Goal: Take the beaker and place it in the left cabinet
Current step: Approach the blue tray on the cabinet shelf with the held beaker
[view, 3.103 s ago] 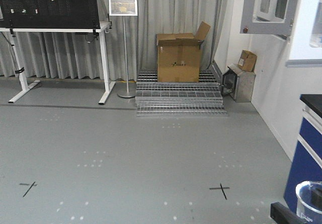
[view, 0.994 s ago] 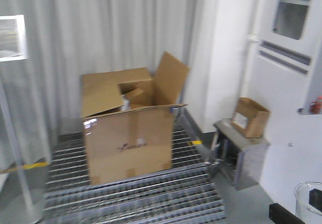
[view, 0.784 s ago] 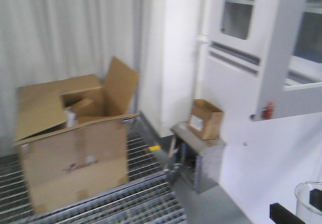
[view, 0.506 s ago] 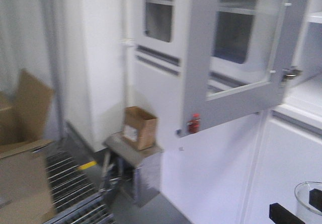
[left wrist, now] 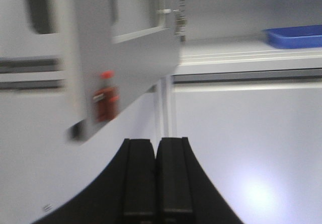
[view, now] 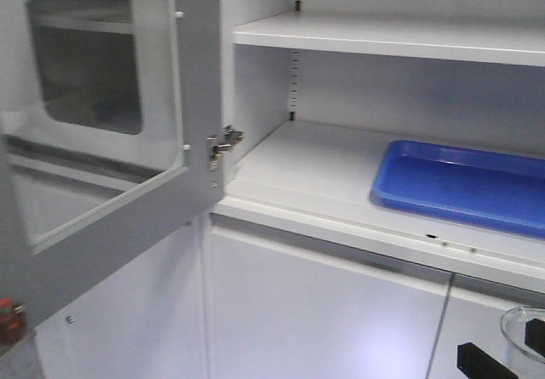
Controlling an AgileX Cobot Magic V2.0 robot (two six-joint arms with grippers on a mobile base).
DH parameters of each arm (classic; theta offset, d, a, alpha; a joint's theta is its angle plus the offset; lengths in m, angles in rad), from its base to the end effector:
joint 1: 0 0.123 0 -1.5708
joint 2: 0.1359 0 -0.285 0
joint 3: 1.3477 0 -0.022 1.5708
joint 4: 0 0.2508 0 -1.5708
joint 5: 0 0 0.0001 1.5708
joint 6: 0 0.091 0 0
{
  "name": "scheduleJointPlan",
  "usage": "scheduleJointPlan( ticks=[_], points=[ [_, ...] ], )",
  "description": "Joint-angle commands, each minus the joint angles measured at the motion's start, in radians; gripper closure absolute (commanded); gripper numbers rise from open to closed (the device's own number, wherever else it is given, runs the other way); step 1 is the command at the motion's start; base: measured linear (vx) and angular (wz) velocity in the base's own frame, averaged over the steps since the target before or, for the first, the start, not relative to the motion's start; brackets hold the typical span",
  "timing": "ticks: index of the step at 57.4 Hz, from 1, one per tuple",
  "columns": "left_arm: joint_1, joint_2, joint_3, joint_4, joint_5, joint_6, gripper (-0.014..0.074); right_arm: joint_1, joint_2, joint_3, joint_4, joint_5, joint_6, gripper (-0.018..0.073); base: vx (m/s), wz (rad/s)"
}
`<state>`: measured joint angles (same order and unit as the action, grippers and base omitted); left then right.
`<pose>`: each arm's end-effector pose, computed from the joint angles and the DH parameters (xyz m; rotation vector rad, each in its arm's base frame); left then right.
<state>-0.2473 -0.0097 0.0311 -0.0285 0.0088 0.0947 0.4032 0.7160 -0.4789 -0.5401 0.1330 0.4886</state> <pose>0.0552 -0.0140 0.2024 0.2368 1.4969 -0.1453 0.1415 0.0536 0.2980 -0.3639 1.8020 0.1871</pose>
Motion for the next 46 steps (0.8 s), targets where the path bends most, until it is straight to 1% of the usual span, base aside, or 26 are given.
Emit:
scheduleJointPlan(
  ticks=[1, 10, 22, 46],
  points=[
    [-0.006, -0.018, 0.016, -0.008, -0.084, -0.003, 0.0596, -0.003, -0.005, -0.03, -0.008, -0.072, -0.005, 0.0565, 0.25, -0.8],
    [-0.006, -0.018, 0.016, -0.008, -0.084, -0.003, 0.0596, -0.003, -0.005, -0.03, -0.008, -0.072, -0.005, 0.0565, 0.24, -0.7],
    [-0.006, -0.018, 0.016, -0.008, -0.084, -0.003, 0.0596, -0.003, -0.005, -0.03, -0.008, -0.072, -0.005, 0.0565, 0.22, -0.53],
    [-0.006, -0.018, 0.016, -0.008, -0.084, -0.003, 0.0596, -0.003, -0.005, -0.03, -0.008, -0.072, -0.005, 0.0565, 0.23, -0.32]
  ],
)
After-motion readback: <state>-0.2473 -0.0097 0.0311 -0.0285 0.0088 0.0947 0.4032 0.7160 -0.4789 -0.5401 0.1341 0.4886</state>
